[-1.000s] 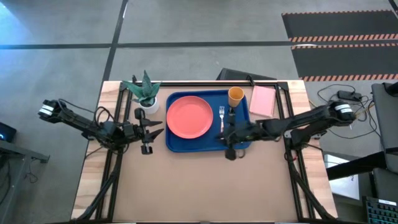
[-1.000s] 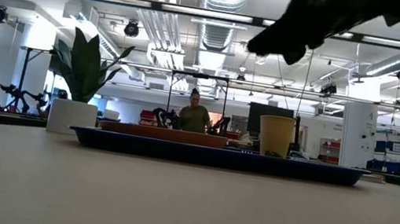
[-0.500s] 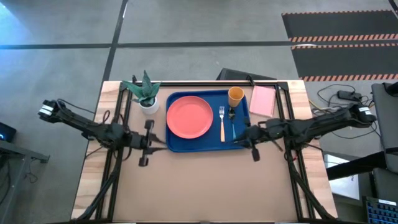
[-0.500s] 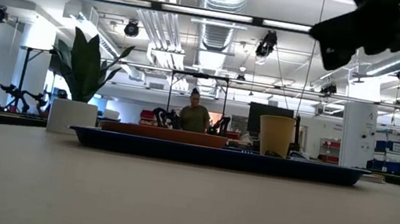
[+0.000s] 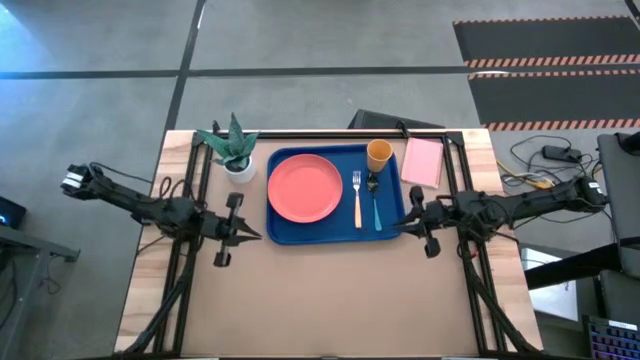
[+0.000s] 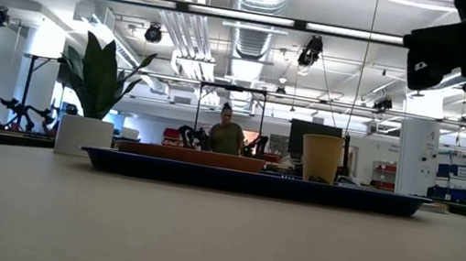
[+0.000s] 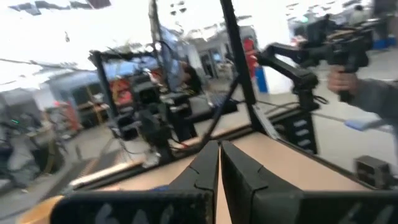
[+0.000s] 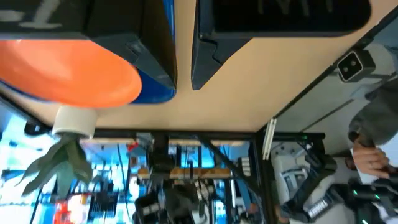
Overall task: Pick and place plate/cup/fork/spoon on tray
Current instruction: Return to Home Position
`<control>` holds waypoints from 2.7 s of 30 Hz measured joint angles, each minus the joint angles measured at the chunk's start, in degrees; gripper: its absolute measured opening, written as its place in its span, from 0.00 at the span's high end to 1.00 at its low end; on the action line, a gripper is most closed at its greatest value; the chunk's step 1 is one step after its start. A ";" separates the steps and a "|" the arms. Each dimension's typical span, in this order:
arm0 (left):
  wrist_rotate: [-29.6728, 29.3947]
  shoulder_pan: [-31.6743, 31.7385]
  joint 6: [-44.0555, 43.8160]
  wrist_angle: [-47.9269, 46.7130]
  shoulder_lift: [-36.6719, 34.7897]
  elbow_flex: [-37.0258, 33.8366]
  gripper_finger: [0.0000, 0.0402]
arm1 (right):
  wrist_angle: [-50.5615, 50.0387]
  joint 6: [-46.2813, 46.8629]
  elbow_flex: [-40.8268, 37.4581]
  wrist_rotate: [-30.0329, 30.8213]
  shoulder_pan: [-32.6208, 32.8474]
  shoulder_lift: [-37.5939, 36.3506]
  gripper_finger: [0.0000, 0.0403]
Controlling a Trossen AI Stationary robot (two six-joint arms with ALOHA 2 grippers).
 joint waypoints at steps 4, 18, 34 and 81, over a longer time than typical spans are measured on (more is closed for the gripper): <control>-0.07 3.65 0.30 7.41 1.19 -3.06 1.00 | -0.02 -1.90 -1.13 -0.47 0.00 -3.71 0.91; 2.93 15.86 -6.91 5.53 -2.99 -6.84 1.00 | -6.69 -4.45 -1.92 -2.56 -0.50 -12.58 0.91; 2.69 19.22 -10.07 -8.74 -19.56 -9.41 1.00 | -15.35 -8.08 -2.74 -2.69 -0.52 -23.15 0.91; 2.60 19.24 -15.81 -29.09 -31.31 -9.67 1.00 | -18.95 -7.59 -9.33 6.59 -0.74 -24.99 0.91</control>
